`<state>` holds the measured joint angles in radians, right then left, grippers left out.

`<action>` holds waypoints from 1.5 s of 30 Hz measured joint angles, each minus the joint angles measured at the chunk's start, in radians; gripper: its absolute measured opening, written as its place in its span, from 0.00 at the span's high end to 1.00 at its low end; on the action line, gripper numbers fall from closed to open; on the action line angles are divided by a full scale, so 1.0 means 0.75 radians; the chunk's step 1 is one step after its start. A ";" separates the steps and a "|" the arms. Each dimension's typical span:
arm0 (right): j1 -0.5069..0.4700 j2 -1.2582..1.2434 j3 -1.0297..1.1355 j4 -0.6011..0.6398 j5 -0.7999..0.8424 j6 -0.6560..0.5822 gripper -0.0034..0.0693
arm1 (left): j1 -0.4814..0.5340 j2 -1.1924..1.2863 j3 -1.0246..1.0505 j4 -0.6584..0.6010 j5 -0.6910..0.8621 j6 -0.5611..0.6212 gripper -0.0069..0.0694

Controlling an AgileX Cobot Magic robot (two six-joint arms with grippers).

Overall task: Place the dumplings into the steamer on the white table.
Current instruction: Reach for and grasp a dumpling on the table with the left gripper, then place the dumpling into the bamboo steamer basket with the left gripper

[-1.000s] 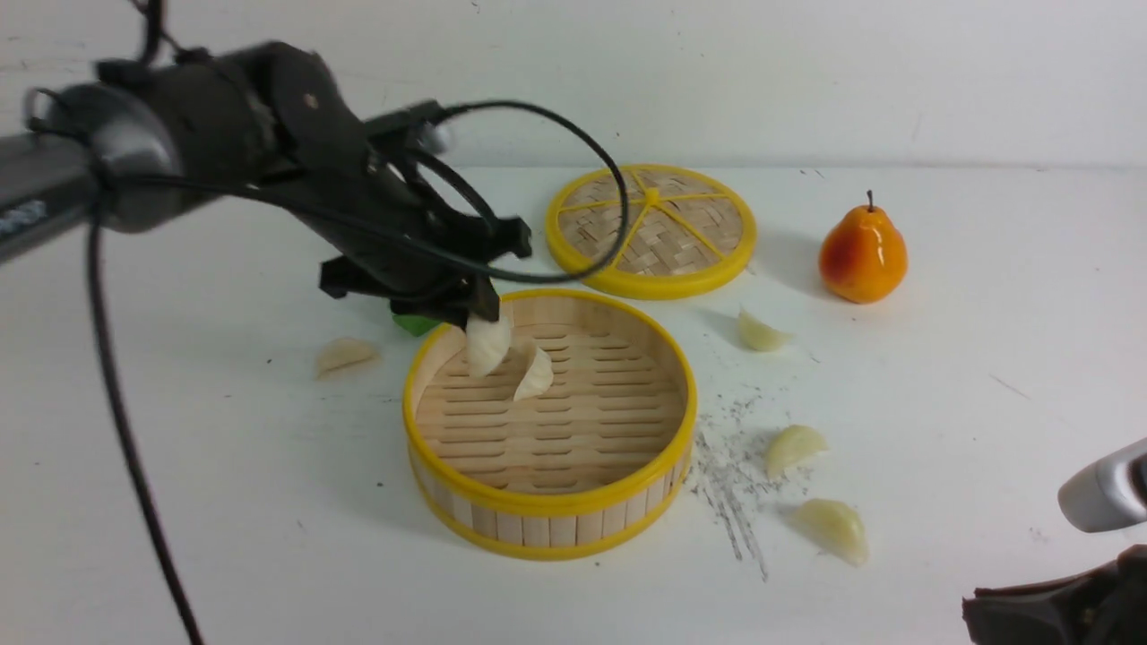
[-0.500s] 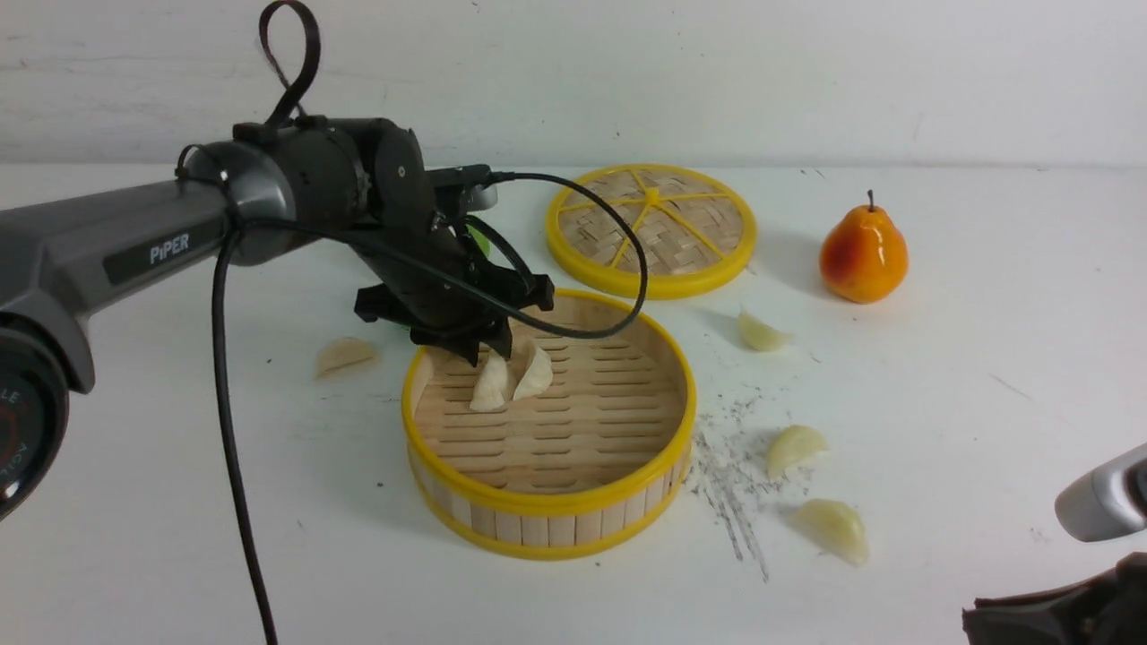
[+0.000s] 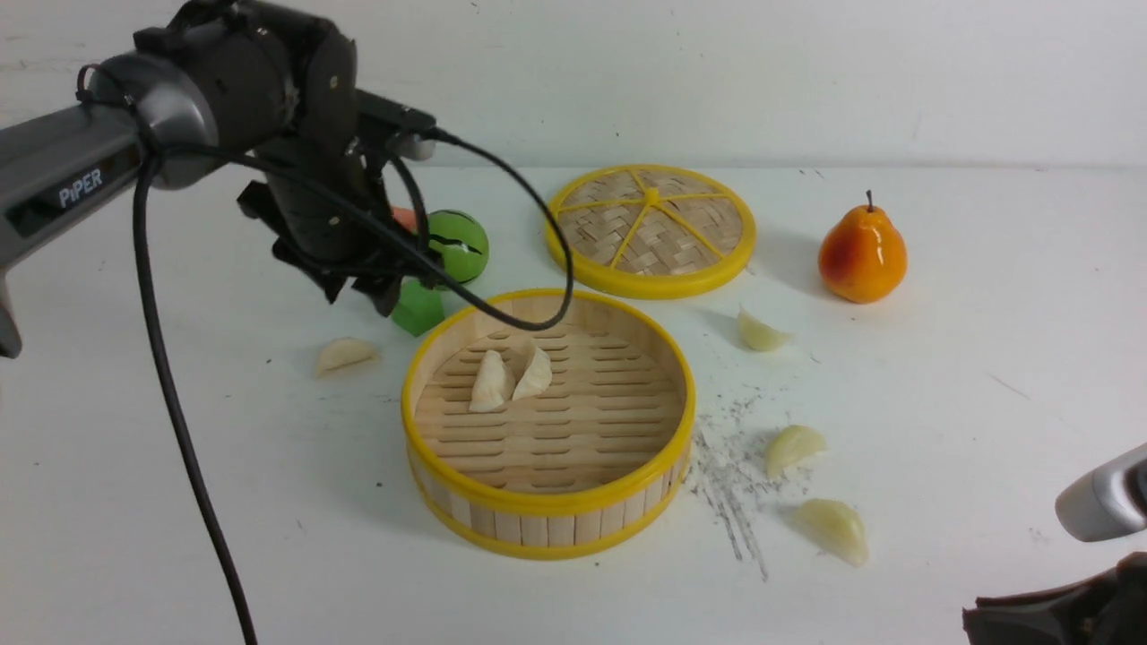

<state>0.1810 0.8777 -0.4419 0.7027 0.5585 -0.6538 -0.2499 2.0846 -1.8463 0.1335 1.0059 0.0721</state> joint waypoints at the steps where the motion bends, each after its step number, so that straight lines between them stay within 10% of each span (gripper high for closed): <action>1: 0.000 0.000 0.000 0.000 0.000 0.000 0.85 | 0.023 0.028 0.000 0.004 -0.003 0.019 0.42; 18: 0.000 0.000 0.000 -0.070 -0.001 0.000 0.84 | 0.101 0.252 0.000 -0.067 -0.230 0.351 0.59; 34: 0.000 0.000 0.000 -0.072 -0.041 0.000 0.82 | -0.054 -0.050 -0.077 -0.722 0.013 -0.041 0.59; 45: 0.000 0.000 0.000 -0.062 -0.044 0.000 0.82 | -0.375 0.158 -0.076 -0.145 -0.285 -0.569 0.60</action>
<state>0.1810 0.8777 -0.4419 0.6559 0.5253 -0.6538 -0.5310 2.2030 -1.9034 0.0250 0.7924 -0.3548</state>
